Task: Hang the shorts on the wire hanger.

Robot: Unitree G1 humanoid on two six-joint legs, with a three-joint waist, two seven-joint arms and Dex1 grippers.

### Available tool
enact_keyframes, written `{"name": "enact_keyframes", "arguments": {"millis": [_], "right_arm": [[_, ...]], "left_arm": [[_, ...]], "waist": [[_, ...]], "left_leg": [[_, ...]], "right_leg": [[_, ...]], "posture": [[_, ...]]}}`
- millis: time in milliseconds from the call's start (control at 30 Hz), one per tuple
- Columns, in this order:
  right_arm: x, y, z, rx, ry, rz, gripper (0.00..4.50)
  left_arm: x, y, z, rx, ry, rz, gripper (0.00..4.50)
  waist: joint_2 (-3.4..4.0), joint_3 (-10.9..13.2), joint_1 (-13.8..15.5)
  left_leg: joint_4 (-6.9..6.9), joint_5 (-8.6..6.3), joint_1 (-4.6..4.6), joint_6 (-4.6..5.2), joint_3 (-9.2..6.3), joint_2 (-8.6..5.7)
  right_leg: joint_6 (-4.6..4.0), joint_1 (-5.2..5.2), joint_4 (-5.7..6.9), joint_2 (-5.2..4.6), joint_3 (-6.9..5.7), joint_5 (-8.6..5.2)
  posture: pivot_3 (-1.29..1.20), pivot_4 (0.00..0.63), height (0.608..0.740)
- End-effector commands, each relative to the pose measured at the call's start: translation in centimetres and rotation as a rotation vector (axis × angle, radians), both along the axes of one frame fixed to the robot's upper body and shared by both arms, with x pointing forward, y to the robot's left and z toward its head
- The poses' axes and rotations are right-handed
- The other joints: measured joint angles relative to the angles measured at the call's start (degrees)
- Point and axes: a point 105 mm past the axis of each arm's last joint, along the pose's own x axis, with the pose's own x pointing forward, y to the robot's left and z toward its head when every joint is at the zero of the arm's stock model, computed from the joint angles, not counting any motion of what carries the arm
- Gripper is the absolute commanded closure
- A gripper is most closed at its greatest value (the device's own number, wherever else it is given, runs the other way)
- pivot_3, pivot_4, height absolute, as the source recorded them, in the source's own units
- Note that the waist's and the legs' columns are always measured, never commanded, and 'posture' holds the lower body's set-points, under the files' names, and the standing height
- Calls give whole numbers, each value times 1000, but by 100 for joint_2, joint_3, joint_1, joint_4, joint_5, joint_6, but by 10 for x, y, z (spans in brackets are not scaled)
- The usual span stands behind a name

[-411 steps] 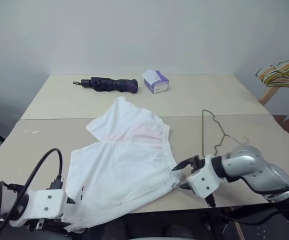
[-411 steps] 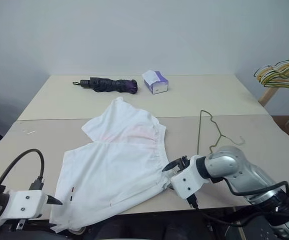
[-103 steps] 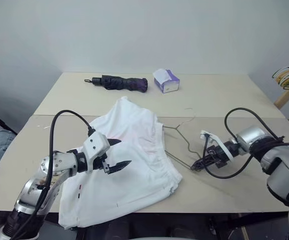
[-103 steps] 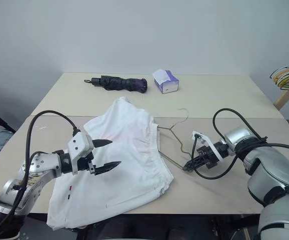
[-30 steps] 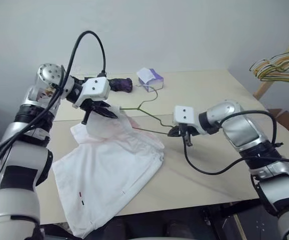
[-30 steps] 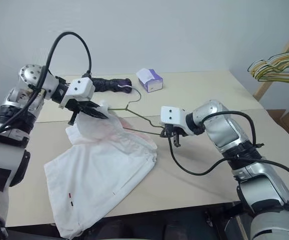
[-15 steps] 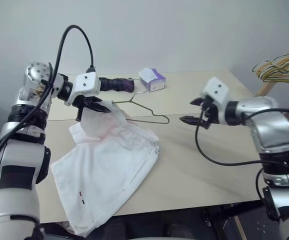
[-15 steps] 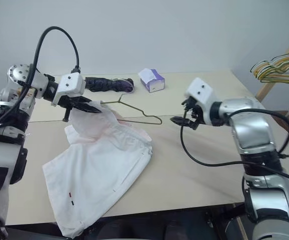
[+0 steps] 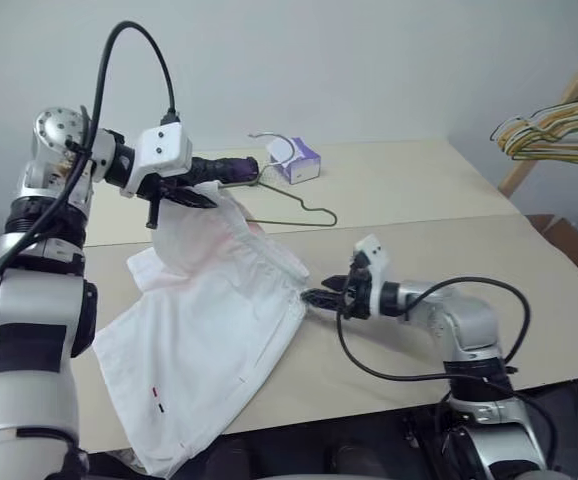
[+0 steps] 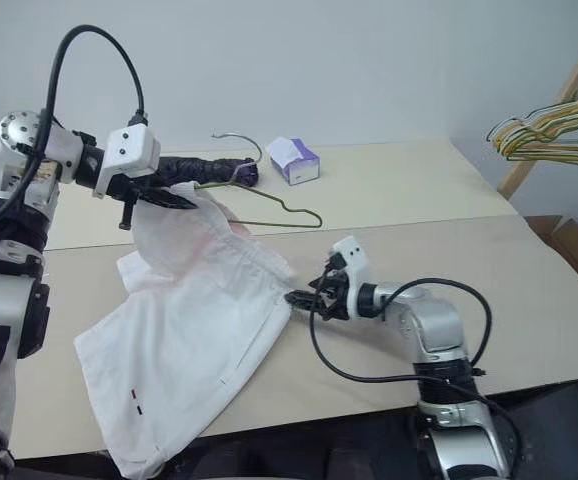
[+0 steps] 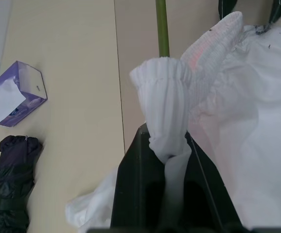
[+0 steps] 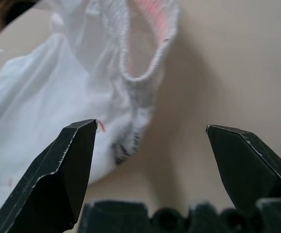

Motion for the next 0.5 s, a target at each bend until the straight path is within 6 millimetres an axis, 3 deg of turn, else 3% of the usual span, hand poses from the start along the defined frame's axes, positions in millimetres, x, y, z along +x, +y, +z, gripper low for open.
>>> {"name": "enact_keyframes", "arguments": {"millis": [33,133,433,500], "right_arm": [[4,12,9,41,-43,32,483],[6,18,3,49,-11,28,1178],[15,14,1,46,4,-19,4350],[19,7,4,33,-19,-45,4431]], "left_arm": [[0,1,19,-25,-61,-1,4500],[0,2,18,-23,-60,3,4500],[-2,8,19,-30,-76,8,4500],[-5,9,21,-44,-67,-7,4500]], "waist": [[0,0,20],[-2,0,17],[-1,0,15],[-1,0,15]], "left_leg": [[0,0,0,0,-1,0],[1,0,1,0,-1,0],[0,0,1,0,-2,0],[0,0,2,0,-2,0]], "right_leg": [[0,2,0,0,-1,0],[0,2,0,0,-1,0],[0,1,12,0,-1,0],[0,1,12,0,-1,0]], "posture": [[58,0,740],[69,0,740],[84,0,740],[85,0,740]]}}
